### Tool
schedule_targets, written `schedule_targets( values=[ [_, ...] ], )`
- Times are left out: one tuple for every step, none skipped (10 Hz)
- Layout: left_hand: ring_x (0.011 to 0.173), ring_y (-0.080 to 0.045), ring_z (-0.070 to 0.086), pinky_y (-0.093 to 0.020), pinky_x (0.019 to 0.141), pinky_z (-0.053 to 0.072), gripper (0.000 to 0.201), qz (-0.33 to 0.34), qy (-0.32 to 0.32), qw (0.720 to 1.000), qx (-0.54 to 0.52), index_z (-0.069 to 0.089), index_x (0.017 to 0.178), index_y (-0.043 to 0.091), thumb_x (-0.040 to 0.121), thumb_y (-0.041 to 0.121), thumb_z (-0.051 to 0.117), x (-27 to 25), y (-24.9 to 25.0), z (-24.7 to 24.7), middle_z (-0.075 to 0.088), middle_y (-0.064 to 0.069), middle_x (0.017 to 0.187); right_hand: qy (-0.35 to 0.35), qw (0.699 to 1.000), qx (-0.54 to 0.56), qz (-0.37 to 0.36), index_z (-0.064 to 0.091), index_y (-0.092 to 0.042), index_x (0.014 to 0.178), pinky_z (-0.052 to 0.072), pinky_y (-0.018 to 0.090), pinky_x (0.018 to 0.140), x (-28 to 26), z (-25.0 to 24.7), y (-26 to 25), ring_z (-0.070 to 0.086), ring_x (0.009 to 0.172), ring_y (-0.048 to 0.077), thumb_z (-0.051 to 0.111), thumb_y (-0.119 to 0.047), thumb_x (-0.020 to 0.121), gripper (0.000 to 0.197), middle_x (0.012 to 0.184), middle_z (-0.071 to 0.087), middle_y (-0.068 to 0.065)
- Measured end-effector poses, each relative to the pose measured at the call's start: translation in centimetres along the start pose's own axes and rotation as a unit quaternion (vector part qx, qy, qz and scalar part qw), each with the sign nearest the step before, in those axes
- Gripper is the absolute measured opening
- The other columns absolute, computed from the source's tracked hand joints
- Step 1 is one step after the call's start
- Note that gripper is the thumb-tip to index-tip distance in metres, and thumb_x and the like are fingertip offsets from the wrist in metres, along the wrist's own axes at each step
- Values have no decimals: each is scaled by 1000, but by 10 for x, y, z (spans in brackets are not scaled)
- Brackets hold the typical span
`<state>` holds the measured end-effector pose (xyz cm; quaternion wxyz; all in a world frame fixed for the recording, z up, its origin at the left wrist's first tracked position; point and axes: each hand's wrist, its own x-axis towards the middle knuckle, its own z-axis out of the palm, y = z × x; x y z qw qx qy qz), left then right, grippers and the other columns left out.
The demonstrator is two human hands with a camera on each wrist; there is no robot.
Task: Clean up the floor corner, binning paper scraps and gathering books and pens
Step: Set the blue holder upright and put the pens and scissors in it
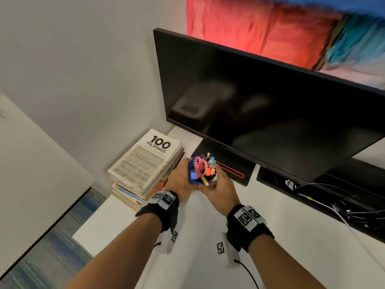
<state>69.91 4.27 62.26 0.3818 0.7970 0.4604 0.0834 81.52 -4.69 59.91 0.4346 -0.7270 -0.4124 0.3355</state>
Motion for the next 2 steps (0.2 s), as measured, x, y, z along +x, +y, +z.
schedule_targets(
  values=[
    [114, -17, 57, -28, 101, 41, 72, -15, 3, 1000, -10, 40, 133, 22, 73, 30, 79, 14, -3, 3, 58, 1, 125, -34, 999, 23, 26, 38, -31, 139, 53, 9, 71, 11, -6, 8, 65, 101, 12, 74, -12, 80, 72, 122, 62, -1],
    [119, -20, 53, -22, 95, 37, 72, -49, 7, 999, 6, 38, 134, 18, 76, 33, 77, 5, -8, 7, 53, -1, 130, -48, 997, 33, 59, 34, -26, 143, 51, 7, 68, 7, -16, 14, 64, 102, 11, 70, -9, 82, 73, 126, 59, -1]
  ],
)
